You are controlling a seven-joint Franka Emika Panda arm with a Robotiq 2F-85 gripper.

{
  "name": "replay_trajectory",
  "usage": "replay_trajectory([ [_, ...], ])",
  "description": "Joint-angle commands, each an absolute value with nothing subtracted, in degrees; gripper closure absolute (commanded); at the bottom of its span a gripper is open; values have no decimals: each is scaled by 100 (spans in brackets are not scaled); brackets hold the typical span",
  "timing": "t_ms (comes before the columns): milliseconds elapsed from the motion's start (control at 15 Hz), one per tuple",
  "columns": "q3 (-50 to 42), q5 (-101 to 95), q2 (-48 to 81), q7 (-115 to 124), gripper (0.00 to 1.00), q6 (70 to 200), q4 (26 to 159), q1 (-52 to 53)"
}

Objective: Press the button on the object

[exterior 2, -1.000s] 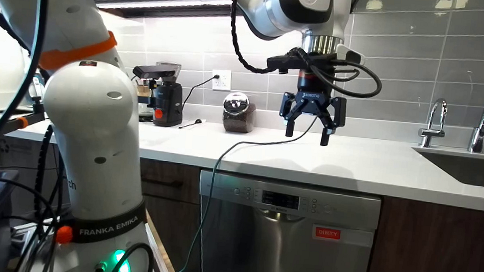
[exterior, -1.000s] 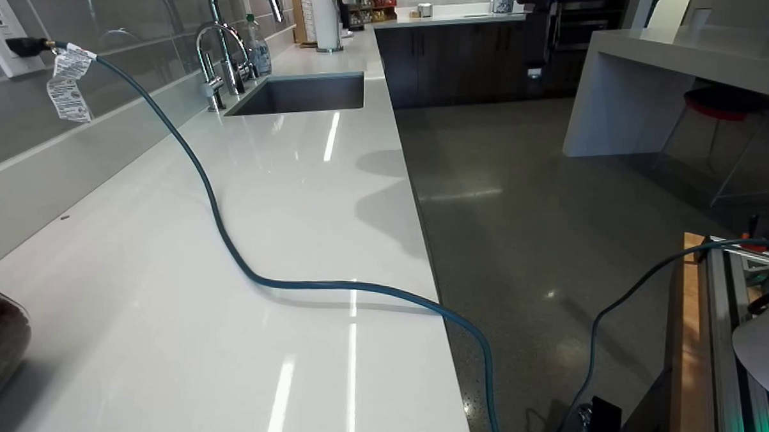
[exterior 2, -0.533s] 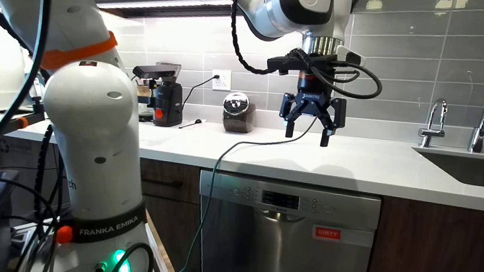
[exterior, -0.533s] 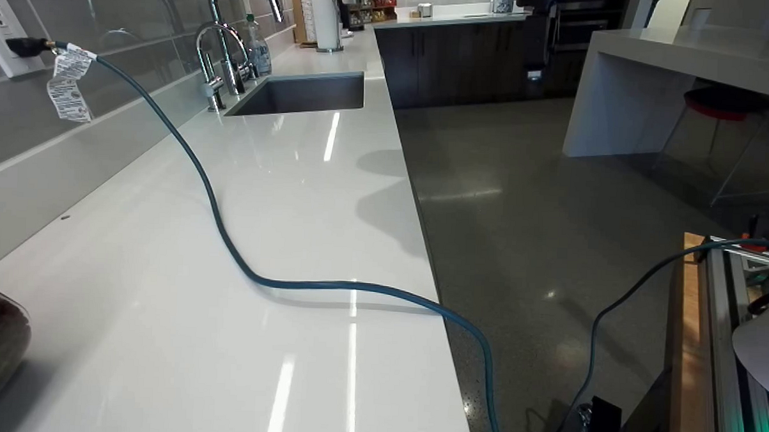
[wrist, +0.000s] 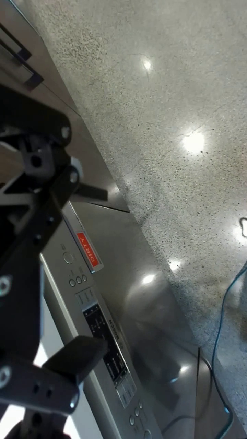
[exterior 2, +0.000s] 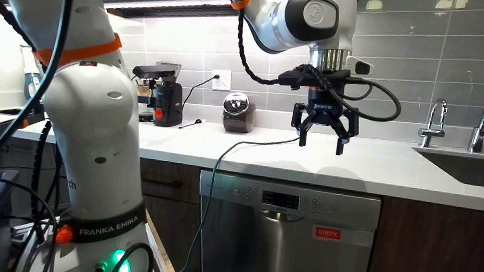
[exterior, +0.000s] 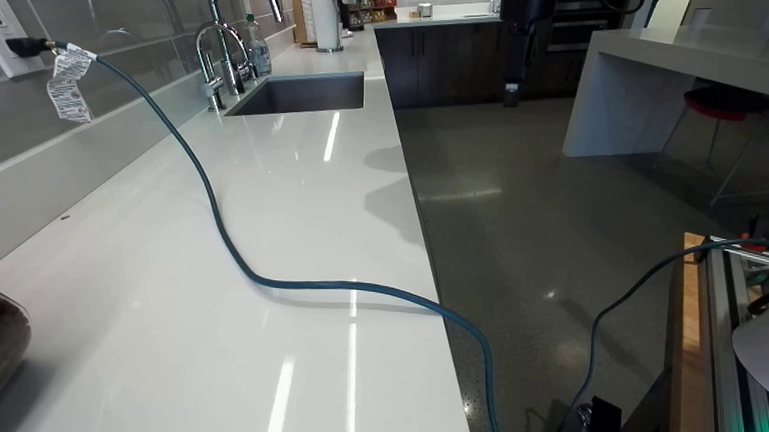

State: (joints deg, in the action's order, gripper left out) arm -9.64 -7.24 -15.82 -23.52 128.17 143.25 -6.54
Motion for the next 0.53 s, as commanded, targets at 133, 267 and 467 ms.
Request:
replay_trajectory([
  [133, -1211, -229, -726, -3484, 0, 13739, 14315, -492],
  [267, -1202, 40, -502, -3986, 0, 13896, 14323, -484],
  [467, -1131, 478, -186, -4711, 0, 14138, 14343, -525],
])
